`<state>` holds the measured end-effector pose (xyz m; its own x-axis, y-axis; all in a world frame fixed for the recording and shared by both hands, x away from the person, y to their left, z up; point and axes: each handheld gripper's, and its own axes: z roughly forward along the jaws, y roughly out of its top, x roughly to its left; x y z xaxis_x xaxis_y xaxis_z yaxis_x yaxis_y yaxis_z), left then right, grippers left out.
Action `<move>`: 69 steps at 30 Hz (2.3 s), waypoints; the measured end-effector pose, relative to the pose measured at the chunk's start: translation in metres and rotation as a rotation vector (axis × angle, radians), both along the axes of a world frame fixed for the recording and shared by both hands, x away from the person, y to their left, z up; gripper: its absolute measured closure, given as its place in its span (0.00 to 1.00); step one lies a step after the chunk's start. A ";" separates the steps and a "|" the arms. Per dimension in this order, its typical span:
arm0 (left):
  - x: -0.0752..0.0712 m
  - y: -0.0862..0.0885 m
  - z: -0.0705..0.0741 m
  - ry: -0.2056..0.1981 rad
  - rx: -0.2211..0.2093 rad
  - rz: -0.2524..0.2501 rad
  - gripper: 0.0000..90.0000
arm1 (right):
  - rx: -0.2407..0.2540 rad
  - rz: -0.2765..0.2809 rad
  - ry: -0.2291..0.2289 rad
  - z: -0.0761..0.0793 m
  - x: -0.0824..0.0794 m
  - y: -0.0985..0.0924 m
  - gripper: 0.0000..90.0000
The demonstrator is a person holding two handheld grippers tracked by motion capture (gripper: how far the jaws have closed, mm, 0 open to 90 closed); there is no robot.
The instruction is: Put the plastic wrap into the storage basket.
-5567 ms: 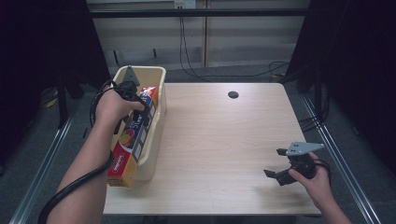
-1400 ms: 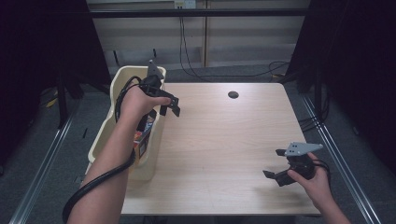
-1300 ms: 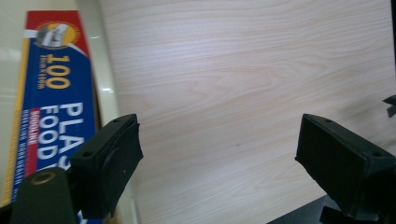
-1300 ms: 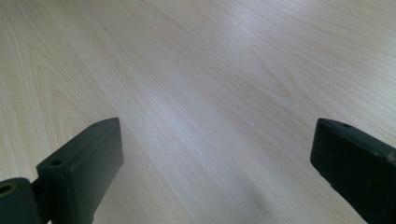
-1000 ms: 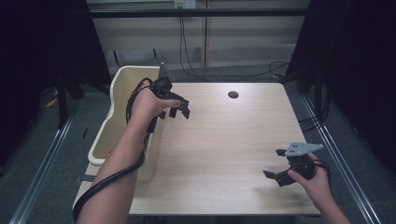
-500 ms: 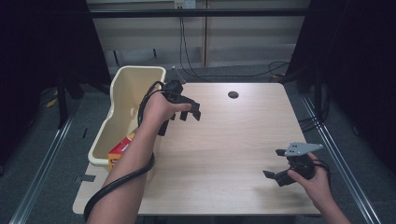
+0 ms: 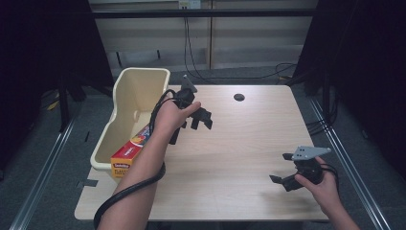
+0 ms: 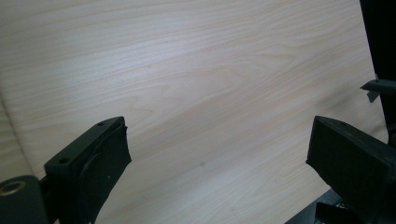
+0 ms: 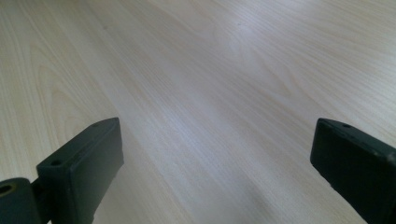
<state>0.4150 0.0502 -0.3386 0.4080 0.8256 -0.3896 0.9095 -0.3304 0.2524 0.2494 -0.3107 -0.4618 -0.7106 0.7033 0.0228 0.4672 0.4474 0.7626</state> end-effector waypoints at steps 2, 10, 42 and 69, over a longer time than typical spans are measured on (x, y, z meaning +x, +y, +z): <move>-0.001 -0.002 -0.002 -0.002 -0.004 -0.013 0.06 | 0.003 0.002 0.001 0.000 0.000 0.000 0.03; -0.005 -0.013 -0.011 -0.002 -0.003 -0.040 0.06 | 0.002 0.002 0.001 0.000 0.000 0.001 0.03; -0.019 -0.020 -0.058 -0.007 -0.046 -0.100 0.07 | -0.008 -0.009 0.010 -0.002 0.001 0.000 0.03; -0.036 -0.010 -0.101 -0.032 -0.056 -0.139 0.07 | -0.018 -0.016 0.018 -0.009 0.003 -0.002 0.03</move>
